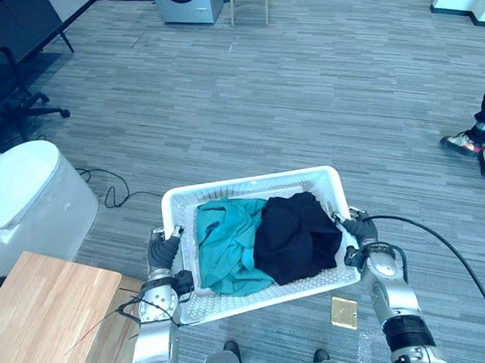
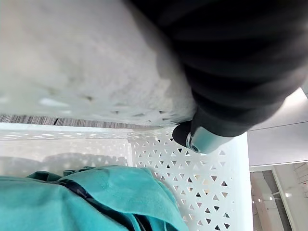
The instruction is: Pick up the laundry basket with both hands and put the clothes into the washing machine.
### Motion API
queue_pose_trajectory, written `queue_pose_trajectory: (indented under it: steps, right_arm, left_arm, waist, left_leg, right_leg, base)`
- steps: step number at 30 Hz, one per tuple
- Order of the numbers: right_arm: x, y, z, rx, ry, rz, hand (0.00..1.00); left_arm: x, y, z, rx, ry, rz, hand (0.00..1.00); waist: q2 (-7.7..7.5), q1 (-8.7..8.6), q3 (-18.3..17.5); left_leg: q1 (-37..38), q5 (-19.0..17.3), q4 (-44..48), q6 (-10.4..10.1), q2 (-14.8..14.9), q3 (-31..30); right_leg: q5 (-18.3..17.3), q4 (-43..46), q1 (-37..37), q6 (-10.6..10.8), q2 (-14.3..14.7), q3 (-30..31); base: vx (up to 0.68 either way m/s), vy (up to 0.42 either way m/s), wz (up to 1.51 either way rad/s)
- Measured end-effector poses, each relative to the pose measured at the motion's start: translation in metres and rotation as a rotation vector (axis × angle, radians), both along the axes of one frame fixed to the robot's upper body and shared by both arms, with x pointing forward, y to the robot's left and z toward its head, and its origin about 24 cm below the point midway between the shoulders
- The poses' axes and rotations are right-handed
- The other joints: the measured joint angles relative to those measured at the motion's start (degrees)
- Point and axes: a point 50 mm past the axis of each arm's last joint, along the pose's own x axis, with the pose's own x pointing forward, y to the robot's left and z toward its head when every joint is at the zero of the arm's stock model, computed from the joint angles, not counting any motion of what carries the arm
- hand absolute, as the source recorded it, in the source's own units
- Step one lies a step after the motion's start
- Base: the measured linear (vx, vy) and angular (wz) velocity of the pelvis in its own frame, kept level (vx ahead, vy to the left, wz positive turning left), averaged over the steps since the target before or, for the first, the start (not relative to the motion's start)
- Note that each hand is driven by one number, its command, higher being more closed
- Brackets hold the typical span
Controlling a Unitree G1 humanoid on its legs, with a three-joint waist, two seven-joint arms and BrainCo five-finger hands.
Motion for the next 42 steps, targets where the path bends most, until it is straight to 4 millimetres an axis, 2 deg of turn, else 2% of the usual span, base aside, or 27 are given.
queue_pose_trajectory:
  steps: [3,4,6,7,8,10,14,15,16,17,18,19,20,21,23,24,26,28,29,31,32,33,35,36,37,39,42]
  right_arm:
    - [-0.004,0.006,-0.001,0.015,-0.001,-0.003,1.00]
    - [-0.007,0.013,0.004,0.004,-0.019,0.017,1.00]
    - [-0.011,0.021,0.016,-0.004,-0.078,0.046,1.00]
    - [-0.009,0.022,0.024,-0.002,-0.113,0.042,1.00]
    - [-0.009,0.024,0.025,0.004,-0.115,0.036,1.00]
    - [-0.002,0.022,0.033,-0.012,-0.144,0.029,1.00]
    - [0.010,0.023,0.037,-0.032,-0.147,0.046,1.00]
    - [0.008,0.029,0.029,-0.013,-0.118,0.053,1.00]
    - [0.008,0.033,0.026,-0.006,-0.105,0.063,1.00]
    - [0.008,0.041,0.024,0.010,-0.100,0.083,1.00]
    - [0.008,0.043,0.022,0.020,-0.091,0.080,1.00]
    - [0.009,0.044,0.020,0.027,-0.084,0.080,1.00]
    - [0.012,0.049,0.017,0.044,-0.069,0.085,1.00]
    - [0.014,0.049,0.017,0.054,-0.065,0.078,1.00]
    - [0.014,0.050,0.017,0.047,-0.069,0.092,1.00]
    - [0.014,0.047,0.017,0.041,-0.070,0.089,1.00]
    - [0.015,0.041,0.021,0.025,-0.095,0.079,1.00]
    - [0.016,0.026,0.028,0.004,-0.129,0.040,1.00]
    - [0.013,0.024,0.027,0.005,-0.127,0.026,1.00]
    - [0.000,0.023,0.012,0.021,-0.074,0.008,1.00]
    - [-0.005,0.022,0.006,0.024,-0.050,0.000,1.00]
    - [-0.008,0.017,0.004,0.000,-0.035,-0.004,1.00]
    - [-0.008,0.010,0.007,-0.033,-0.038,-0.006,1.00]
    - [-0.010,0.010,0.006,-0.030,-0.034,-0.011,1.00]
    - [-0.010,0.009,0.007,-0.031,-0.032,-0.014,1.00]
    - [-0.012,0.006,0.006,-0.042,-0.024,-0.044,1.00]
    - [-0.012,0.006,0.022,-0.048,-0.094,-0.053,1.00]
  left_arm:
    - [-0.002,0.005,0.000,0.010,0.003,0.013,1.00]
    - [-0.010,0.011,0.001,0.016,0.003,0.040,1.00]
    - [-0.023,0.019,0.008,0.032,-0.023,0.076,1.00]
    - [-0.023,0.020,0.011,0.029,-0.049,0.088,1.00]
    - [-0.022,0.022,0.013,0.036,-0.056,0.090,1.00]
    - [-0.016,0.020,0.018,0.024,-0.080,0.080,1.00]
    - [-0.013,0.020,0.018,0.009,-0.086,0.099,1.00]
    - [-0.017,0.024,0.012,0.020,-0.057,0.108,1.00]
    - [-0.020,0.031,0.011,0.035,-0.042,0.123,1.00]
    - [-0.021,0.037,0.009,0.052,-0.031,0.135,1.00]
    - [-0.020,0.041,0.012,0.071,-0.037,0.133,1.00]
    - [-0.019,0.042,0.013,0.082,-0.037,0.127,1.00]
    - [-0.020,0.044,0.013,0.092,-0.033,0.130,1.00]
    - [-0.020,0.046,0.014,0.112,-0.028,0.134,1.00]
    - [-0.020,0.047,0.015,0.119,-0.022,0.150,1.00]
    - [-0.020,0.044,0.017,0.126,-0.031,0.143,1.00]
    - [-0.019,0.038,0.022,0.117,-0.060,0.128,1.00]
    - [-0.009,0.026,0.028,0.088,-0.102,0.087,1.00]
    - [-0.002,0.022,0.028,0.081,-0.104,0.066,1.00]
    - [0.001,0.024,0.018,0.088,-0.052,0.051,1.00]
    - [0.000,0.022,0.011,0.077,-0.021,0.046,1.00]
    - [-0.002,0.017,0.005,0.059,0.000,0.044,1.00]
    - [-0.002,0.009,0.001,0.029,0.016,0.044,1.00]
    - [-0.002,0.011,0.000,0.035,0.021,0.046,1.00]
    - [-0.001,0.012,-0.001,0.037,0.025,0.043,1.00]
    - [0.001,0.007,-0.002,0.027,0.029,0.024,1.00]
    - [0.005,0.007,0.004,0.022,-0.018,0.020,1.00]
  waist:
    - [-0.02,0.60,0.4]
    - [0.85,0.85,1.1]
    - [2.13,2.96,1.6]
    - [3.27,3.37,1.8]
    - [2.13,3.22,2.1]
    - [-0.25,3.28,2.6]
    - [-0.83,5.21,4.0]
    - [-2.57,6.70,3.7]
    - [-3.84,6.66,3.0]
    - [-4.61,6.29,2.5]
    - [-4.64,6.48,2.5]
    - [-4.83,6.78,2.3]
    - [-5.27,6.88,2.1]
    - [-4.93,6.77,2.3]
    - [-4.67,6.70,2.7]
    - [-2.70,5.63,3.1]
    - [-0.94,3.88,2.6]
    - [0.39,2.01,2.2]
    - [0.85,1.00,2.3]
    - [-0.35,0.28,1.7]
    - [0.10,0.01,0.9]
    - [1.53,-0.98,0.1]
    - [5.16,-0.99,-0.1]
    - [5.74,-0.74,-0.1]
    - [5.73,-0.44,0.0]
    - [4.77,0.60,0.7]
    - [2.57,1.21,2.1]
  left_leg:
    - [-4.7,-1.5,12.8,1.3,2.8,0.0]
    - [-8.0,-2.2,24.7,2.6,6.3,-0.2]
    - [-11.7,-1.1,39.7,4.1,11.1,-2.3]
    - [-16.7,3.9,47.9,4.2,12.9,-7.6]
    - [-19.1,5.8,50.1,4.2,12.7,-8.7]
    - [-25.0,-1.2,42.0,3.2,7.9,-8.5]
    - [-25.3,0.3,15.5,-0.5,4.5,-2.8]
    - [-23.9,1.1,17.7,-0.2,3.3,-3.9]
    - [-23.8,1.1,19.2,0.1,2.8,-4.2]
    - [-23.9,-1.9,22.7,2.1,3.0,-5.6]
    - [-23.1,-4.2,25.5,2.4,3.8,-6.6]
    - [-22.3,-5.8,26.5,2.6,3.8,-7.1]
    - [-20.1,-7.5,26.4,2.7,3.5,-7.7]
    - [-16.7,-8.5,24.0,2.5,3.2,-8.3]
    - [-10.0,-9.1,19.6,2.2,2.6,-8.0]
    - [-2.7,-9.1,13.6,2.0,2.7,-7.1]
    - [1.5,-9.7,10.0,0.9,3.1,-6.7]
    - [4.8,-12.1,8.8,-1.2,4.8,-8.0]
    - [7.3,-13.8,8.3,-3.1,6.0,-9.5]
    - [14.6,-16.4,6.7,-5.2,9.3,-11.1]
    - [15.6,-16.3,9.3,-4.8,11.9,-13.1]
    - [13.4,-15.2,16.0,-3.3,15.1,-15.4]
    - [3.5,-3.8,34.5,3.4,20.8,-18.6]
    - [-2.0,9.7,42.2,9.0,24.5,-17.9]
    - [-4.4,10.6,47.2,9.5,26.0,-16.7]
    - [-11.3,5.2,62.5,11.1,25.6,-12.2]
    - [-20.8,-4.5,59.7,8.7,15.4,-5.9]
  right_leg:
    - [-0.2,0.2,1.6,-0.3,1.3,-0.1]
    - [-1.1,0.6,3.3,-1.5,3.2,-0.1]
    - [-7.5,2.3,5.7,-3.5,6.4,0.6]
    - [-9.5,2.8,6.6,-3.7,8.5,1.8]
    - [-9.6,2.8,6.4,-3.6,8.5,1.9]
    - [-10.7,3.6,4.7,-4.9,7.1,2.8]
    - [-14.0,3.3,5.6,-4.3,7.0,4.6]
    - [-16.6,6.2,7.4,-4.0,6.9,6.8]
    - [-17.2,11.4,6.1,-1.3,6.5,7.0]
    - [-17.2,24.2,1.7,7.4,6.0,4.9]
    - [-12.7,34.7,-1.9,9.9,5.6,1.7]
    - [-9.3,39.2,-3.4,10.0,4.7,-1.0]
    - [-0.4,46.5,-5.8,10.1,2.8,-4.3]
    - [-0.4,54.5,-9.1,10.6,1.5,-4.4]
    - [-6.8,59.8,-13.4,8.6,1.2,-2.9]
    - [-11.3,56.7,-17.4,3.7,1.2,-3.1]
    - [-13.1,49.2,-22.8,-0.9,-1.5,-4.4]
    - [-8.8,30.1,-28.2,-4.1,-6.0,-5.2]
    - [-4.8,19.8,-28.4,-1.9,-6.9,-3.1]
    - [-4.8,17.1,-25.8,3.8,-5.3,2.3]
    - [-2.1,23.0,-26.4,5.9,-2.1,4.7]
    - [-1.7,26.7,-26.1,5.2,1.4,4.6]
    - [-5.2,29.0,-23.8,0.8,6.3,0.6]
    - [-5.5,26.6,-20.4,-1.1,9.0,-0.6]
    - [-5.6,24.9,-18.3,-1.9,10.1,-0.7]
    - [-4.8,17.1,-9.2,-3.4,12.2,-0.3]
    - [-5.2,6.8,3.1,-4.5,11.8,-0.7]
  base:
    - [0.01,-0.059,-0.01]
    - [-0.02,-0.116,-0.63]
    - [0.01,-0.131,-0.88]
    - [0.07,-0.081,-0.43]
    - [0.08,-0.066,-0.14]
    - [0.16,-0.065,0.09]
    - [0.32,0.045,-0.32]
    - [0.55,0.091,-0.61]
    - [0.57,0.038,-0.23]
    - [0.62,0.048,0.32]
    - [0.61,0.059,0.46]
    - [0.62,0.087,0.41]
    - [0.63,0.021,0.39]
    - [0.63,-0.021,0.34]
    - [0.61,-0.113,0.15]
    - [0.56,-0.109,0.05]
    - [0.47,-0.121,0.17]
    - [0.67,-0.275,0.49]
    - [0.79,-0.381,0.70]
    - [0.71,-0.454,0.76]
    - [0.77,-0.591,0.68]
    - [0.76,-0.616,0.43]
    - [0.69,-0.543,0.09]
    - [0.53,-0.311,-0.12]
    - [0.66,-0.330,-0.25]
    - [0.73,-0.321,-0.11]
    - [0.68,-0.157,0.29]
